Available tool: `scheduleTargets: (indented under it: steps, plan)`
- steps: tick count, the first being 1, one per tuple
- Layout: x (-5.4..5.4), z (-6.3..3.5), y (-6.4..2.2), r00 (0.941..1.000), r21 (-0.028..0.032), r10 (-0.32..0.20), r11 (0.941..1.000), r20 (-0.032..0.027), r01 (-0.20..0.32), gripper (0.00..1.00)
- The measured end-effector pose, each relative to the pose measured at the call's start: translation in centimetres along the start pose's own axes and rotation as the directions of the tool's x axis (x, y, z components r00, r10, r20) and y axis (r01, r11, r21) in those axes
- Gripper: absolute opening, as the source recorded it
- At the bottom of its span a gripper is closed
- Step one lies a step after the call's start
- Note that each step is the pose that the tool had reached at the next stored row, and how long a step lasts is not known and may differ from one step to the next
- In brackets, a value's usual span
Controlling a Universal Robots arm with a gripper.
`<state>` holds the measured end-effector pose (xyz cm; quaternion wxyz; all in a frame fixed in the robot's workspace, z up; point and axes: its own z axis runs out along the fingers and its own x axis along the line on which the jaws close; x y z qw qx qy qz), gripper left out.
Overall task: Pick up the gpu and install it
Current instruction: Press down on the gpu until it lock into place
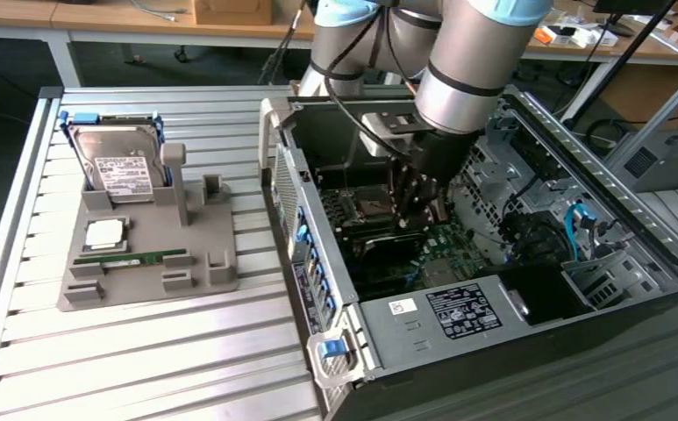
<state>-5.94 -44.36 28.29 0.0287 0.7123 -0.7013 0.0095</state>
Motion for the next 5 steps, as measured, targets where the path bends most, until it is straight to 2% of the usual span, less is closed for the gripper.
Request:
scheduleTargets:
  steps: [1,2,3,5]
  plan:
    - [0.0,-0.05,-1.78,1.0,-0.004,0.0,1.0,0.0,0.0,0.11]
    - [0.0,-0.07,-2.48,1.0,-0.0043,0.0,1.0,0.0,0.0,0.11]
    - [0.0,-0.08,-2.87,1.0,-0.0043,0.0,1.0,0.0,0.0,0.11]
    - [0.0,-0.08,-2.88,1.0,-0.0044,0.0,1.0,0.0,0.0,0.11]
